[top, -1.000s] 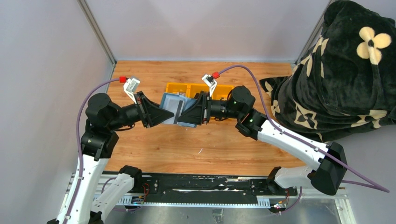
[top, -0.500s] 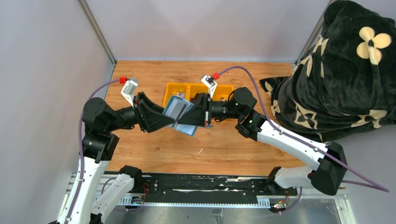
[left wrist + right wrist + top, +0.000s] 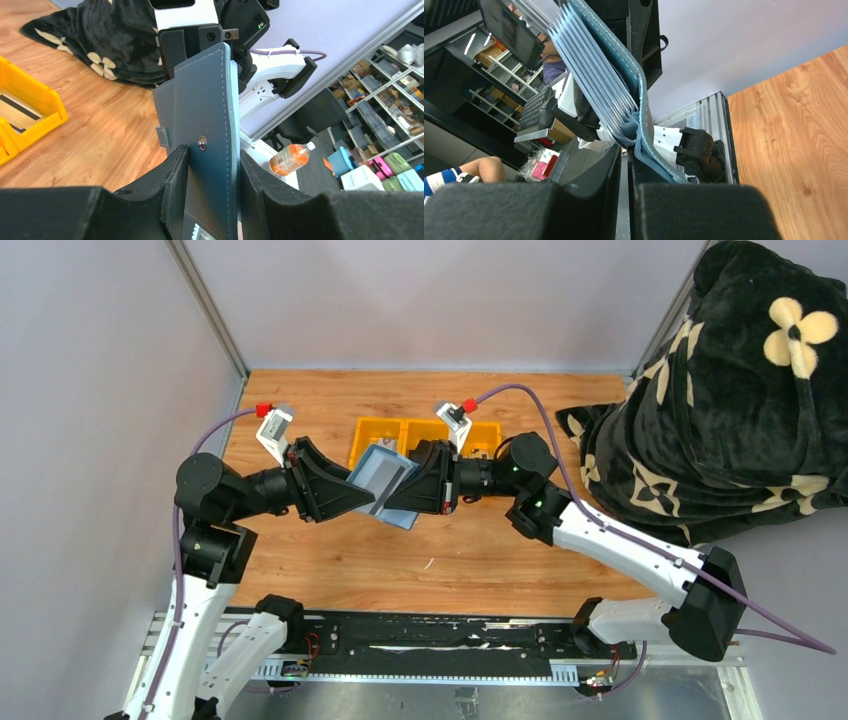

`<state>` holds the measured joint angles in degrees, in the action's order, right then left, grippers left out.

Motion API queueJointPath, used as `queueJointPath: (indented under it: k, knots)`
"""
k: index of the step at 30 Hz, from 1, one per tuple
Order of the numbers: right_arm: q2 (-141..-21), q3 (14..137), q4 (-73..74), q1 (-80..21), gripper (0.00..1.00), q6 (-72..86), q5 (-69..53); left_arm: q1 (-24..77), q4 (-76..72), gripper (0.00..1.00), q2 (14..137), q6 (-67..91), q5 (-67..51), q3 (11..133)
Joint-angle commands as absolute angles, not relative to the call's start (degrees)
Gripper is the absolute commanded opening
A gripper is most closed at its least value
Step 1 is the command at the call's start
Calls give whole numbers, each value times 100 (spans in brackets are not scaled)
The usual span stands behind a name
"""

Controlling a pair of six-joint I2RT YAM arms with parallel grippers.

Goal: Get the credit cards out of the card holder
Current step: Remove the credit card from the card holder.

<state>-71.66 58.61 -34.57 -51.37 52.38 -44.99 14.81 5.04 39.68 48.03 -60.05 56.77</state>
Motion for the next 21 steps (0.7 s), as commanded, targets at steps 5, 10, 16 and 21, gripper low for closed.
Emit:
queueJointPath:
  k: [5, 10, 16, 21]
  knots:
    - [-7070, 5342, -4822, -5208, 27, 5672, -3545, 1644, 273, 0, 3879, 5104, -6480, 5687]
    - [-7258, 5308, -5446, -5205, 14, 6032, -3652, 1644, 289, 0, 3839, 5111, -6423, 5714]
    - [-6985, 5019, -5359, -5203, 0, 5871, -3506, 1644, 314, 0, 3863, 5059, -6380, 5840]
    - [-6758, 4865, -5196, -5204, 0, 5765, -3407, 1644, 325, 0, 3908, 5032, -6361, 5920]
